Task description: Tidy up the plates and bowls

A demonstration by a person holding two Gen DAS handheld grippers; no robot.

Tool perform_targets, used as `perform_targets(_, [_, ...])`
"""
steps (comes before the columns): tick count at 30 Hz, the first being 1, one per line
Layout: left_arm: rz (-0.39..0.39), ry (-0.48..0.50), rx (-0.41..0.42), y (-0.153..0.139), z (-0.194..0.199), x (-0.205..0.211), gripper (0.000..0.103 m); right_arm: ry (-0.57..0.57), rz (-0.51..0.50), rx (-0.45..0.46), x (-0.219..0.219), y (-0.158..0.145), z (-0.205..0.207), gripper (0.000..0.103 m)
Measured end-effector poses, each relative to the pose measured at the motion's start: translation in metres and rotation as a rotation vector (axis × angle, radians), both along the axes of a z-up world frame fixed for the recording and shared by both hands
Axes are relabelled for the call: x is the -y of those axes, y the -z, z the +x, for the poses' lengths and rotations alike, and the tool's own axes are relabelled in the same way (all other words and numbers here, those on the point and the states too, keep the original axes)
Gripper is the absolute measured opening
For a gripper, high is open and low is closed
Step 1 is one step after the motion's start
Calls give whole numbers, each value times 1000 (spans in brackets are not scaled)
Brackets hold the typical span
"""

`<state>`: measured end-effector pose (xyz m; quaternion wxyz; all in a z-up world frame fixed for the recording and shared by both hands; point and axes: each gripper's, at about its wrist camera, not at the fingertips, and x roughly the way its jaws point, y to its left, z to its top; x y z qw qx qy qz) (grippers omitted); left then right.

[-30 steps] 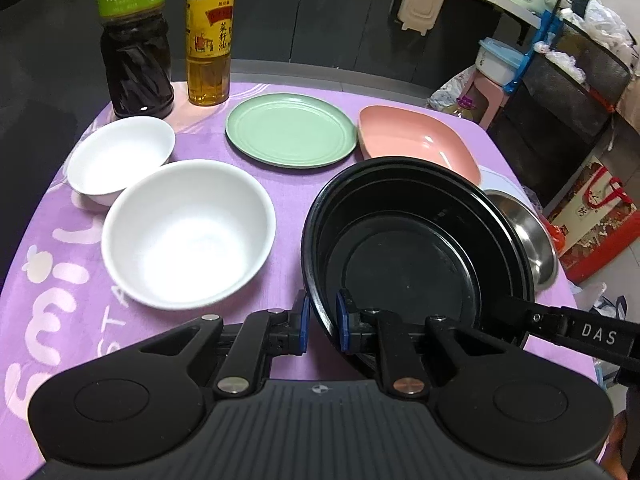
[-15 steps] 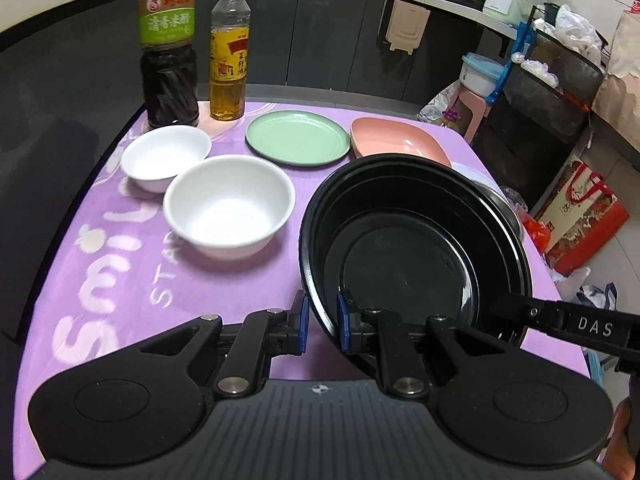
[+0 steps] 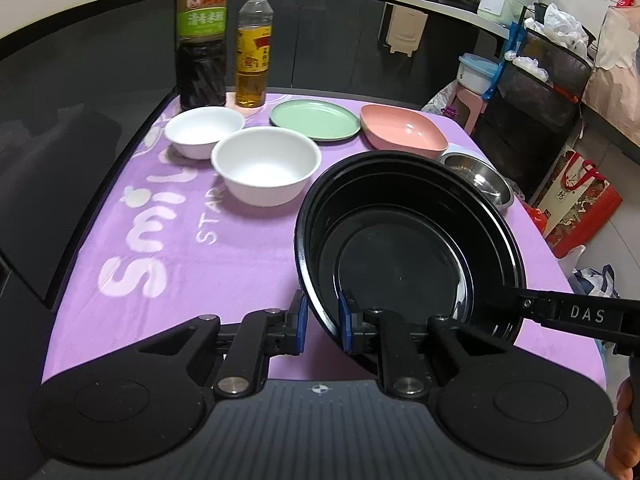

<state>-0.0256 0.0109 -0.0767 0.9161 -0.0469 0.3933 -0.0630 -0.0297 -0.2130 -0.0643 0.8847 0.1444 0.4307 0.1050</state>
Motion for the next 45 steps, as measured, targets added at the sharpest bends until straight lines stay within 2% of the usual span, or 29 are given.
perform_targets(7, [-2,-19,-11,7,-16,-13,16,-34,-10,-18,-15,5,-11,15])
perform_targets(17, [-5,-46,-34,16,-19,-24,16,-66,-20,-57,-28,14,-11,16])
perform_targets(32, [-41,-64,-78,29,-5,-31,16,-47,23,-110,-28,24,0,17])
perform_targets(45, [-53,-95,-73,29,-3,-40,20,-22,44,-106,-23,25,0,19])
